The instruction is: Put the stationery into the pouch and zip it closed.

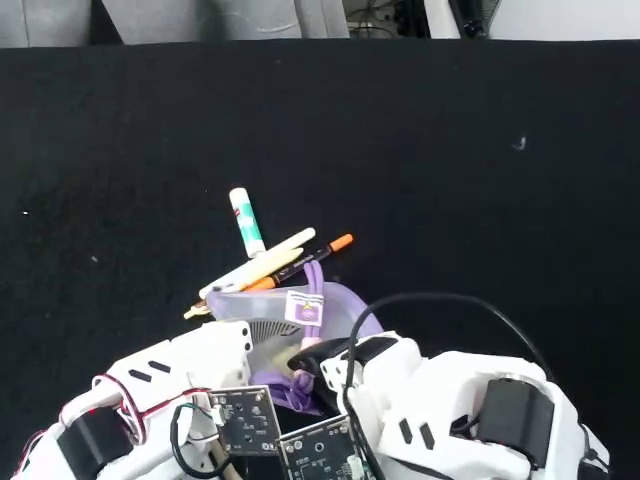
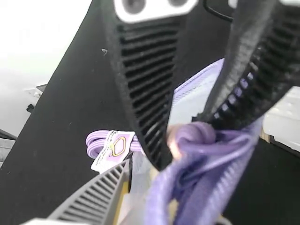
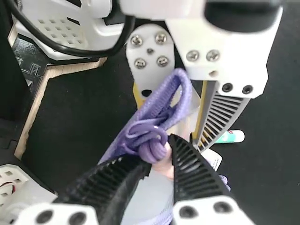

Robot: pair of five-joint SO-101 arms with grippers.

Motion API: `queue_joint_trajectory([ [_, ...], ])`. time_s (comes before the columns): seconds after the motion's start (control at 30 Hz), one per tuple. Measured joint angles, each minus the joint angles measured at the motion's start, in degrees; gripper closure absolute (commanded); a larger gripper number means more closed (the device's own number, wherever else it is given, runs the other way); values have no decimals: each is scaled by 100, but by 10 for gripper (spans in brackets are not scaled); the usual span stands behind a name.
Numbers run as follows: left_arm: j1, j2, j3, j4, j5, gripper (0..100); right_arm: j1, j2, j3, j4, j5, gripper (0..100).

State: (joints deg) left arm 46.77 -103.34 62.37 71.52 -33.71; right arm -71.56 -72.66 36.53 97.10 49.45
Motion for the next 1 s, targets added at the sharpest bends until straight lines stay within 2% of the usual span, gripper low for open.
queue_joint_trajectory([
  [0.07, 0, 0, 0, 0, 0, 971, 0, 0, 0, 0, 0, 988],
  [0.13, 0, 0, 0, 0, 0, 971, 334, 0, -53, 0, 141, 988],
  [0.37, -18, 9, -18, -53, 9, 971, 2585, 35, -941, -26, 1600, 988],
  [0.6, -26, -9, -53, -97, 9, 971, 4369, 44, -1284, 26, 2470, 988],
  [1.0, -44, -18, -62, -114, 53, 971, 5978, 44, -1292, 35, 3147, 988],
])
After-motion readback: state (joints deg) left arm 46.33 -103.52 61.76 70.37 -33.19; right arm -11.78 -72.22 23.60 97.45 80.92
